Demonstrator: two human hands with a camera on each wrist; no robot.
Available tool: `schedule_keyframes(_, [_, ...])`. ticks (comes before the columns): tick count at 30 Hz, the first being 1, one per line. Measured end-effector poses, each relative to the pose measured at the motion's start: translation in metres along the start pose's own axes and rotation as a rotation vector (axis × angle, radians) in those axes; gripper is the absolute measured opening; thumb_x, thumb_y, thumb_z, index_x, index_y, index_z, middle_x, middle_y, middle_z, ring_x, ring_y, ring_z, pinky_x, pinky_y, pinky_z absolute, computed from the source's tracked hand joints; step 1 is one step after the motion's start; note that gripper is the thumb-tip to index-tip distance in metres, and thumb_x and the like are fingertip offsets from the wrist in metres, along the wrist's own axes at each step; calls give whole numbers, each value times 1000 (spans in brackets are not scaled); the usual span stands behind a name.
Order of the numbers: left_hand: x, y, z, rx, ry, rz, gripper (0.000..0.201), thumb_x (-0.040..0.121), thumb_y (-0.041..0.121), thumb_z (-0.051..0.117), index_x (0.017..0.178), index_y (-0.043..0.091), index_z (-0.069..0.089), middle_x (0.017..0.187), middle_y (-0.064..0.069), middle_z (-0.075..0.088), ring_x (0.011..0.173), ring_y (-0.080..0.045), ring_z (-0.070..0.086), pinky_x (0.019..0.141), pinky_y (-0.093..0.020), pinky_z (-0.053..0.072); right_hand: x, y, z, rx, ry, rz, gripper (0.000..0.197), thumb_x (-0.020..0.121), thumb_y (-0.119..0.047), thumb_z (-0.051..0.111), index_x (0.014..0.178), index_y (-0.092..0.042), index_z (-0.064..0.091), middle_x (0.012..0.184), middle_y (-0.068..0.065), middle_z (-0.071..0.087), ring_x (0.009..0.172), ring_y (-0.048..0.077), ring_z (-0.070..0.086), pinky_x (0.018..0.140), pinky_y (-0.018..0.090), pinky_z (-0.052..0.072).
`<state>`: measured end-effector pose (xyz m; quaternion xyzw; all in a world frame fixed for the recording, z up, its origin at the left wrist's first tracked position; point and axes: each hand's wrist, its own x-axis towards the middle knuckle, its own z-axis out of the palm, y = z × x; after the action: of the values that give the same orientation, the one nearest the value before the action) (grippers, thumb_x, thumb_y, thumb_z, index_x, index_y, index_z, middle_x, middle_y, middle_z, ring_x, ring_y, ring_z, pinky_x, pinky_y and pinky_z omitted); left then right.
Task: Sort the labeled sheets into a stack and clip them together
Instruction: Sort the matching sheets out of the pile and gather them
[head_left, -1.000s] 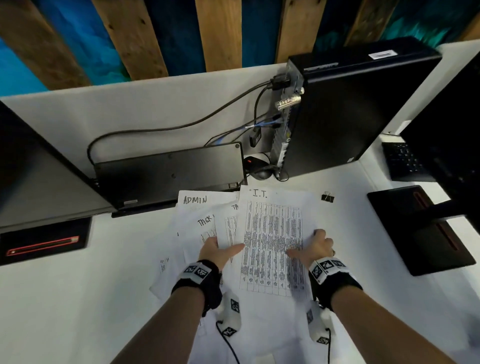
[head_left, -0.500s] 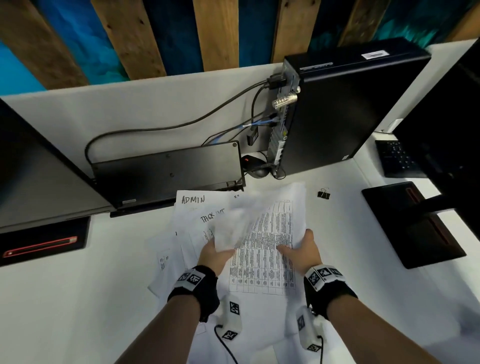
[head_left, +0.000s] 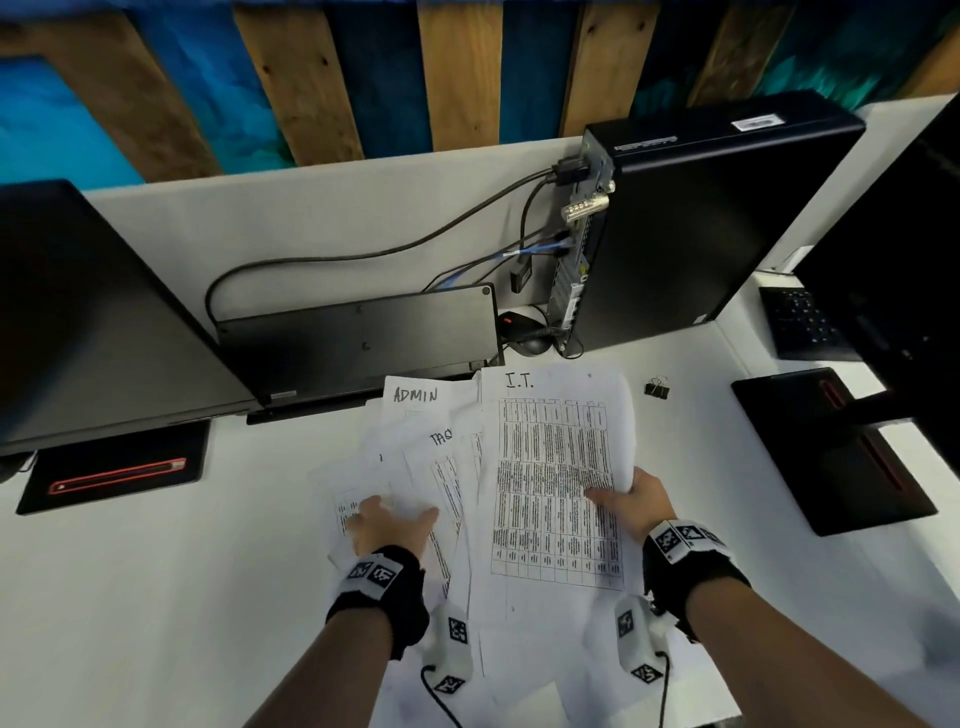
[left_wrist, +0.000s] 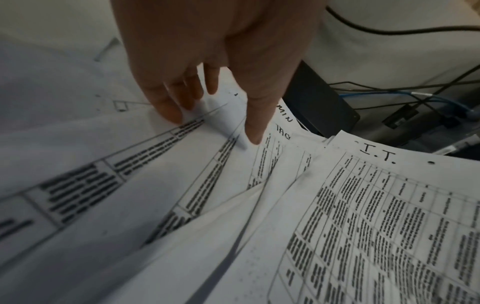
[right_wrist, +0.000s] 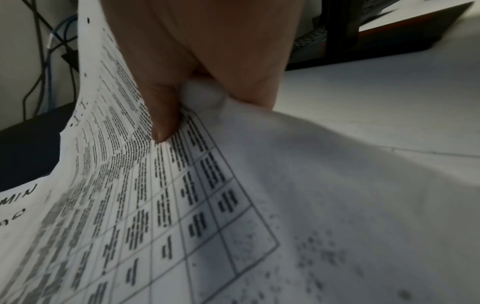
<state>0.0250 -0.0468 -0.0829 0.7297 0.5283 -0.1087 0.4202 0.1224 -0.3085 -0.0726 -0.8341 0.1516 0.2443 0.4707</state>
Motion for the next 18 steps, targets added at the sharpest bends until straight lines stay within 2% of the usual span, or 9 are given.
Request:
schedule_keyframes(3, [8,2,5,-99,-34,2,89,69,30,80,138,1,33,138,-19,44,119,-36,51,97,-41,46,0,3,3,4,-5,1,43,78,-12,74,115,2,59,107,20,68,90,30,62,74,31,46])
schedule_keyframes(6, [10,10,6,-170,-85,-24,79,69,34,81,128,1,41,116,-13,60,100,-30,58,84,-35,48,1,3,5,-13,-20,-4,43,79,-13,74,115,2,58,108,20,66,88,29,59,75,33,46])
schedule_keyframes(8, [9,15,8,-197,-159,2,57,69,36,81,107,5,51,94,-6,62,94,-29,60,78,-32,47,2,4,5,-6,-41,-14,42,79,-12,73,117,1,58,108,17,66,90,27,59,79,32,45])
schedule_keyframes(9, [7,17,9,-200,-207,30,52,68,37,81,101,5,56,94,-5,65,96,-29,61,79,-32,49,2,4,5,5,-53,-15,42,79,-11,73,117,0,58,107,15,66,91,26,59,80,31,45])
schedule_keyframes(11, [5,17,15,-170,-288,49,64,61,39,84,109,3,60,113,-7,66,104,-30,62,90,-35,50,1,3,4,34,-71,-14,40,80,-11,73,116,-1,59,105,12,66,90,25,59,80,30,45])
schedule_keyframes(12, [5,16,18,-175,-314,66,67,59,38,85,110,2,60,116,-7,65,104,-29,62,93,-35,50,0,2,2,45,-76,-15,38,80,-11,73,115,-3,59,103,10,65,88,24,59,80,30,44])
schedule_keyframes(14, [0,13,21,-270,-367,108,60,59,33,86,109,6,65,111,-6,70,100,-25,64,94,-36,50,-2,1,-1,76,-84,-9,34,79,-10,73,110,-6,60,99,8,66,82,20,60,79,30,45])
schedule_keyframes(16, [-5,12,19,-384,-457,71,65,55,32,89,112,12,66,109,-6,73,102,-25,67,97,-44,50,-2,3,-7,141,-102,1,31,75,-7,77,104,-9,65,103,9,70,85,19,65,82,34,49])
schedule_keyframes(18, [-11,12,13,-481,-562,65,55,65,14,85,115,8,65,110,-12,73,105,-29,67,98,-49,49,-3,4,-14,185,-123,6,32,71,-5,79,101,-9,68,105,11,72,91,23,67,86,37,52])
